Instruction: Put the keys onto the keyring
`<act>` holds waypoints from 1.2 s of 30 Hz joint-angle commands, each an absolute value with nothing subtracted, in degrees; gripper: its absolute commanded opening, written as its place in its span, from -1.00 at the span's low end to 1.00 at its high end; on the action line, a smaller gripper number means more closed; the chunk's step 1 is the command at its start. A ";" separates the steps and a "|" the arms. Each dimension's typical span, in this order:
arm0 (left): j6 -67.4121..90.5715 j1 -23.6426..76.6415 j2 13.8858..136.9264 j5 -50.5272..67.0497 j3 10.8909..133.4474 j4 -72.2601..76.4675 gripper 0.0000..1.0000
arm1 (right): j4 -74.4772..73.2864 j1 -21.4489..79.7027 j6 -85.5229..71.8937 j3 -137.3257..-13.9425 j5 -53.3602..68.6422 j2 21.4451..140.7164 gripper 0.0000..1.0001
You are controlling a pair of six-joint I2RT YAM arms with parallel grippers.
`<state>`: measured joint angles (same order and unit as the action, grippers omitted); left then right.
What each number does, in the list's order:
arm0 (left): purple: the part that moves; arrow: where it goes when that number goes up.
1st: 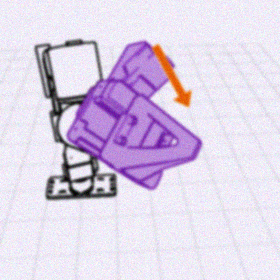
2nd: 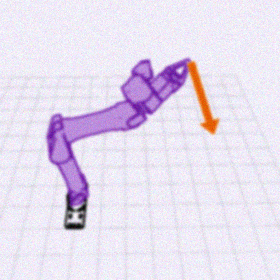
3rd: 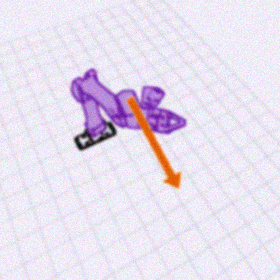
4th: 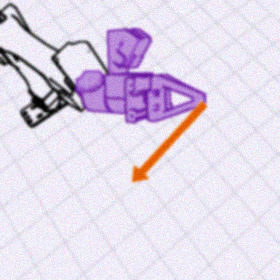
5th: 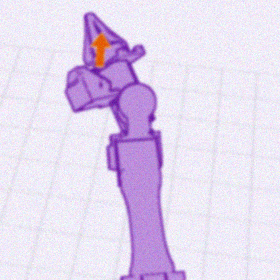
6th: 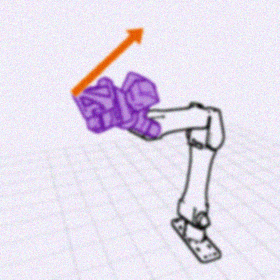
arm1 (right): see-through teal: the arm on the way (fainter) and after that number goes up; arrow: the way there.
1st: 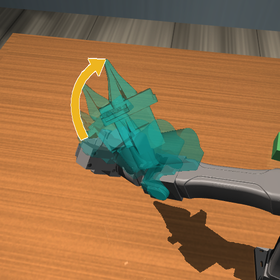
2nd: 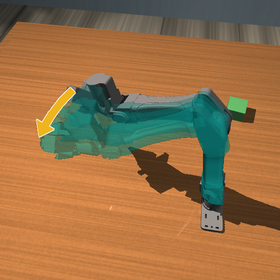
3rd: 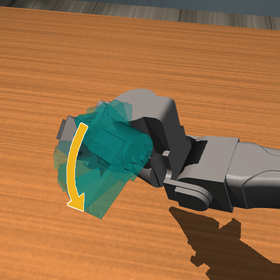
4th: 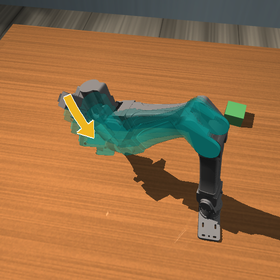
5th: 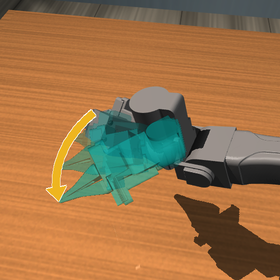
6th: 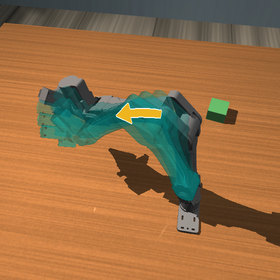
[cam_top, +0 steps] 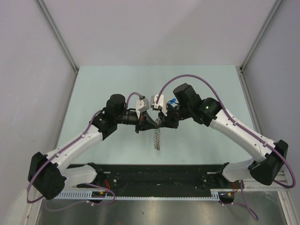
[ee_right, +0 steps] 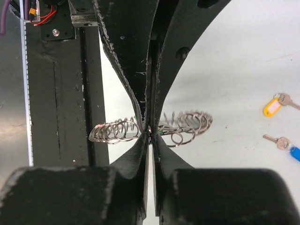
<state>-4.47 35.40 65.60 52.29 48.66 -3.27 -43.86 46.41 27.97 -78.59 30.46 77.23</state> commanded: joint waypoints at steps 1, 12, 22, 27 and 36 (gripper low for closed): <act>-4.93 35.95 63.46 52.48 48.79 1.99 -0.99 | -41.84 46.93 25.77 -79.19 30.77 74.18 -0.55; 0.80 36.03 56.08 47.20 37.53 18.46 -0.99 | -23.22 38.33 10.65 -63.13 33.13 60.04 -0.15; -1.41 35.95 55.63 47.55 37.97 19.33 -0.99 | 3.56 37.97 -1.39 -47.91 38.84 54.59 -0.14; -0.35 35.86 54.76 43.96 37.97 18.90 -0.99 | 6.51 37.97 -2.64 -44.91 35.78 54.40 -0.14; -3.69 34.45 51.16 32.70 41.92 0.99 -0.99 | -3.95 34.29 -4.83 -44.91 18.30 54.05 -0.08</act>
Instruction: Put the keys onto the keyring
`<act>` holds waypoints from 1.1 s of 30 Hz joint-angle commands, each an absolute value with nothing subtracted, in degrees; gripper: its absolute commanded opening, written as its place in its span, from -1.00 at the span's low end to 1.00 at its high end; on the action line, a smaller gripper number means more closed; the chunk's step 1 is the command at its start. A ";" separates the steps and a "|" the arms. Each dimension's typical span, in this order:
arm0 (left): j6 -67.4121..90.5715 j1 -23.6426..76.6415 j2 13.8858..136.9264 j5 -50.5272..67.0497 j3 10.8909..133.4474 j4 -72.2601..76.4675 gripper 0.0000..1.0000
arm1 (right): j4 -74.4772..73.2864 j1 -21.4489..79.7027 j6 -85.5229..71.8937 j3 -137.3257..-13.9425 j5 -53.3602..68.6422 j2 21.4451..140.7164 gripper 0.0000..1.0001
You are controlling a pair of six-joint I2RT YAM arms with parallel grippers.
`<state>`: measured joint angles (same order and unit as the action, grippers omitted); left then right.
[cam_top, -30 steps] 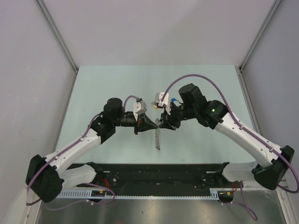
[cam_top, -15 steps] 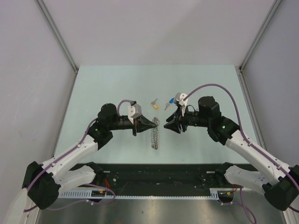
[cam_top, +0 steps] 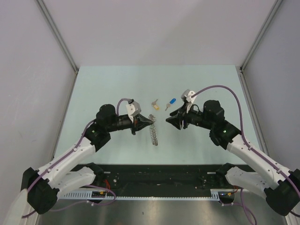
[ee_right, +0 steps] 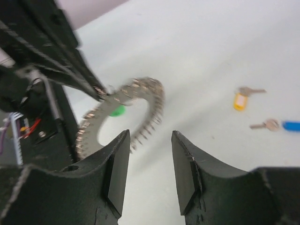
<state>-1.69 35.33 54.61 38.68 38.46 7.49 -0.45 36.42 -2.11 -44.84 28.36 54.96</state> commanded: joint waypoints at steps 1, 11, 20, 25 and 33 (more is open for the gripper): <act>-3.60 33.84 50.54 30.78 41.92 0.44 -0.99 | -5.96 33.58 -5.62 -44.83 14.71 54.14 -0.08; -4.48 28.74 43.77 19.88 41.84 -10.72 -1.00 | -15.29 21.46 -13.88 -44.83 -2.89 61.60 -0.09; -6.41 28.74 40.87 14.07 41.49 -13.45 -0.99 | -15.30 7.40 -19.77 -44.82 -4.48 72.50 -0.13; -6.94 28.74 39.03 11.43 40.96 -14.15 -0.99 | -12.31 1.77 -20.48 -44.74 -1.77 78.74 -0.27; -7.12 28.92 38.06 9.49 40.78 -14.50 -0.99 | -7.48 -4.48 -20.65 -44.82 4.39 85.87 -0.54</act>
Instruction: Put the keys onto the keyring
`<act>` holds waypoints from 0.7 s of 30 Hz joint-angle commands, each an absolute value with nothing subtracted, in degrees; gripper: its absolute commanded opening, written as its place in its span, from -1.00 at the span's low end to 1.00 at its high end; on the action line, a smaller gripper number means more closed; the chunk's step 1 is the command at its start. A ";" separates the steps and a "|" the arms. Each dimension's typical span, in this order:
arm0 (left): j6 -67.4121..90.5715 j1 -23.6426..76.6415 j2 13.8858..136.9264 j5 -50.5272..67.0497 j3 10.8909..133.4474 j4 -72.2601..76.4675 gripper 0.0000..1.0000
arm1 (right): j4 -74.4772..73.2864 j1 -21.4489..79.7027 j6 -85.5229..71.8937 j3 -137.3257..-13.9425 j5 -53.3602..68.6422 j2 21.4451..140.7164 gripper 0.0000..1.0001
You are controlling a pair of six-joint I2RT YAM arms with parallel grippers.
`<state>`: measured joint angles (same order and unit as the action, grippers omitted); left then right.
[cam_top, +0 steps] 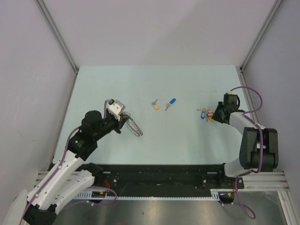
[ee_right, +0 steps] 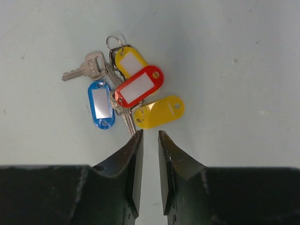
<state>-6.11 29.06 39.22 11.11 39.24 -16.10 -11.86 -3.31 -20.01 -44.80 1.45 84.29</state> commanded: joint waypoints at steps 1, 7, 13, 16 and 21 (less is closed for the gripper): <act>-7.12 28.92 38.06 9.32 40.69 -14.59 -0.99 | -7.12 -4.66 -20.57 -44.82 4.66 86.74 -0.56; -7.29 28.92 38.23 9.23 40.69 -14.50 -0.99 | -4.31 -5.54 -20.92 -44.74 7.82 89.20 -0.60; -7.29 28.92 38.32 9.05 40.69 -14.59 -0.99 | -2.90 -6.15 -21.45 -44.74 8.18 90.96 -0.61; -7.21 28.92 38.23 9.58 40.69 -14.59 -0.99 | -2.73 -6.24 -21.45 -44.82 8.26 91.32 -0.62; -7.29 29.00 38.15 9.76 40.69 -14.50 -0.99 | -2.64 -6.68 -21.27 -44.74 8.96 91.67 -0.67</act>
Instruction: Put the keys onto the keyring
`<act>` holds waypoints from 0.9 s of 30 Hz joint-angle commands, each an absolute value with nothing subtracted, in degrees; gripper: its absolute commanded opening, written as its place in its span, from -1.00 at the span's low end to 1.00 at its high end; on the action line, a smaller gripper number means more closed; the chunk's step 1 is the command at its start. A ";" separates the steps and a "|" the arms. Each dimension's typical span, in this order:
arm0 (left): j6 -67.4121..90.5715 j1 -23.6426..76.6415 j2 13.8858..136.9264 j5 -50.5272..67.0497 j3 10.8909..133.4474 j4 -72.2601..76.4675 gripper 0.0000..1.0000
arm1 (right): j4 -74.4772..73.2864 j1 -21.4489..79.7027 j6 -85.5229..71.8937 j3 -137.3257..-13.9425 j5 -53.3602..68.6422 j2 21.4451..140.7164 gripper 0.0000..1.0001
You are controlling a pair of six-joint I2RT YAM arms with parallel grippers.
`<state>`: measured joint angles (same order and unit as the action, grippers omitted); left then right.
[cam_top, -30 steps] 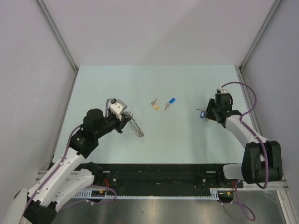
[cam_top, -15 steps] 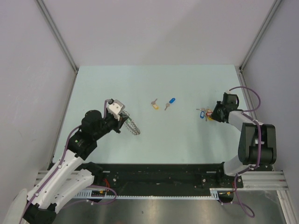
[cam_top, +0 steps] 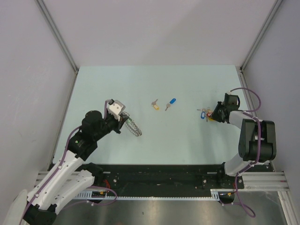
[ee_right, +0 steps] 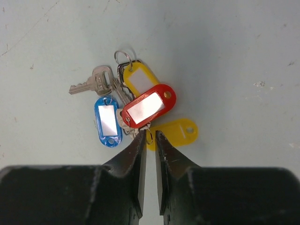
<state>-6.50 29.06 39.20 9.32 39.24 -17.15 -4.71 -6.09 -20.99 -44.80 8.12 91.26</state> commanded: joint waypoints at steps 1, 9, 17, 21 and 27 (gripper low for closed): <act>-7.29 29.00 38.14 9.76 40.69 -14.50 -0.99 | -2.64 -6.68 -21.18 -44.82 9.14 91.67 -0.69; -7.29 29.09 37.88 9.84 40.61 -14.41 -0.99 | -6.76 -7.03 -18.64 -44.91 7.12 87.20 -1.00; -7.38 29.62 37.79 9.32 40.61 -14.33 -0.99 | -20.90 -2.03 -13.89 -45.79 0.27 74.54 -1.00; -7.56 29.53 37.88 8.70 40.61 -14.33 -0.99 | -27.94 5.17 -10.99 -48.24 -3.77 72.34 -1.00; -7.56 29.62 37.88 8.18 40.61 -14.33 -0.99 | -35.41 13.61 -7.65 -52.55 -3.15 72.33 -1.00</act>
<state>-6.52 29.34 38.87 9.10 39.24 -17.15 -28.75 9.91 -11.40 -48.07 -1.76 73.28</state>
